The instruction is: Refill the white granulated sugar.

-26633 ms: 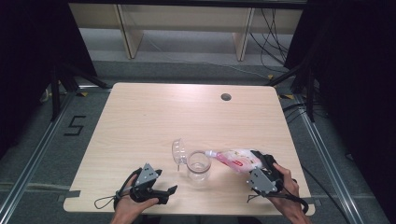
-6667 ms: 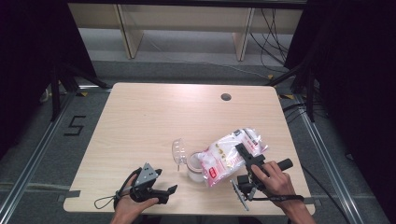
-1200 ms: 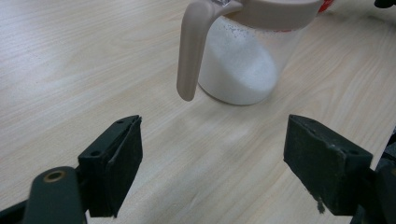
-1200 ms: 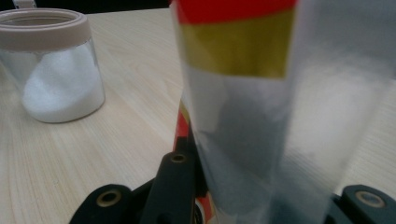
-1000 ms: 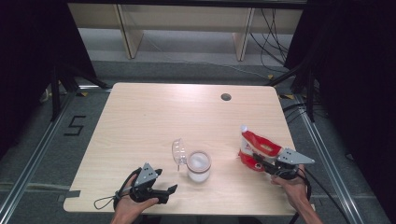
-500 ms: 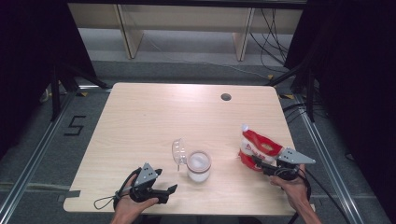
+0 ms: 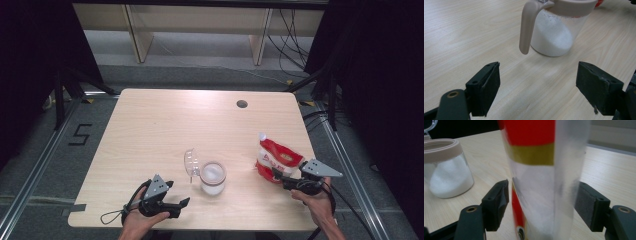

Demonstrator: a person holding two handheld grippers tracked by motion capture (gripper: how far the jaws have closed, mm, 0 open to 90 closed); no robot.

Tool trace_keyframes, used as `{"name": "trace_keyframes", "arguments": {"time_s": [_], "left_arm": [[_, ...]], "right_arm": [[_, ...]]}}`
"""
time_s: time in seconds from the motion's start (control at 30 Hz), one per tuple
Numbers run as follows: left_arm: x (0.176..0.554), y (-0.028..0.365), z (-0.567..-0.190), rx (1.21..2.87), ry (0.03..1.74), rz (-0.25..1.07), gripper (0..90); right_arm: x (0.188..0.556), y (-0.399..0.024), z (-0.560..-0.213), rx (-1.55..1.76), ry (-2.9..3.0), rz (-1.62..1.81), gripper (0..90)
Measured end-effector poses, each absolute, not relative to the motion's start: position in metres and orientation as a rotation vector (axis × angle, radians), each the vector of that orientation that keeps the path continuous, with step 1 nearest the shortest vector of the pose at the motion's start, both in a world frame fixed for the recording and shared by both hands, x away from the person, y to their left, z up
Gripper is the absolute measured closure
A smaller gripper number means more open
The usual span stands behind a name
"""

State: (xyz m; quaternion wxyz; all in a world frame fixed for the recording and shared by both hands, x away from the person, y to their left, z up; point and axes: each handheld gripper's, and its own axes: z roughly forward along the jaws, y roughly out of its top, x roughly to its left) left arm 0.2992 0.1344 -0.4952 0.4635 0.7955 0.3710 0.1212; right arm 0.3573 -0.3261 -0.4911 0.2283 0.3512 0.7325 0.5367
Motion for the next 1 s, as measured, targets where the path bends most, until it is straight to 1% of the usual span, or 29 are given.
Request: {"name": "trace_keyframes", "arguments": {"time_s": [0.1, 0.17, 0.23, 0.27, 0.33, 0.4, 0.47, 0.57, 0.73, 0.87, 0.9, 0.93, 1.0], "left_arm": [[0.299, 0.134, -0.495, 1.953, 0.913, 0.301, 19.1], [0.299, 0.134, -0.495, 1.941, 0.917, 0.300, 19.1], [0.300, 0.136, -0.494, 1.972, 0.903, 0.316, 19.1], [0.299, 0.135, -0.495, 1.944, 0.917, 0.305, 19.1], [0.299, 0.135, -0.495, 1.941, 0.919, 0.310, 19.0], [0.299, 0.135, -0.495, 1.942, 0.918, 0.312, 19.1], [0.300, 0.135, -0.495, 1.942, 0.917, 0.315, 19.0], [0.300, 0.137, -0.493, 1.960, 0.899, 0.339, 19.1], [0.301, 0.136, -0.494, 1.937, 0.912, 0.316, 19.1], [0.302, 0.138, -0.494, 1.932, 0.918, 0.299, 19.1], [0.303, 0.138, -0.493, 1.932, 0.917, 0.296, 19.1], [0.303, 0.138, -0.493, 1.926, 0.926, 0.304, 19.1], [0.303, 0.137, -0.494, 1.899, 0.953, 0.281, 19.1]], "right_arm": [[0.353, -0.328, -0.486, 0.961, 2.018, 1.432, 27.3], [0.348, -0.327, -0.483, 0.973, 2.005, 1.438, 26.9], [0.343, -0.327, -0.480, 0.982, 2.010, 1.396, 25.2], [0.342, -0.328, -0.479, 0.969, 2.025, 1.377, 24.8], [0.335, -0.326, -0.476, 1.022, 2.003, 1.380, 22.0], [0.332, -0.328, -0.474, 0.989, 2.000, 1.338, 21.5], [0.325, -0.328, -0.474, 1.049, 2.002, 1.334, 21.3], [0.322, -0.334, -0.474, 1.046, 1.999, 1.322, 20.1], [0.307, -0.336, -0.470, 1.124, 2.005, 1.277, 19.9], [0.304, -0.338, -0.473, 1.077, 2.035, 1.246, 19.6], [0.301, -0.337, -0.473, 1.130, 2.030, 1.244, 19.6], [0.302, -0.338, -0.473, 1.091, 2.037, 1.244, 19.6], [0.299, -0.337, -0.473, 1.137, 2.040, 1.241, 19.7]]}}
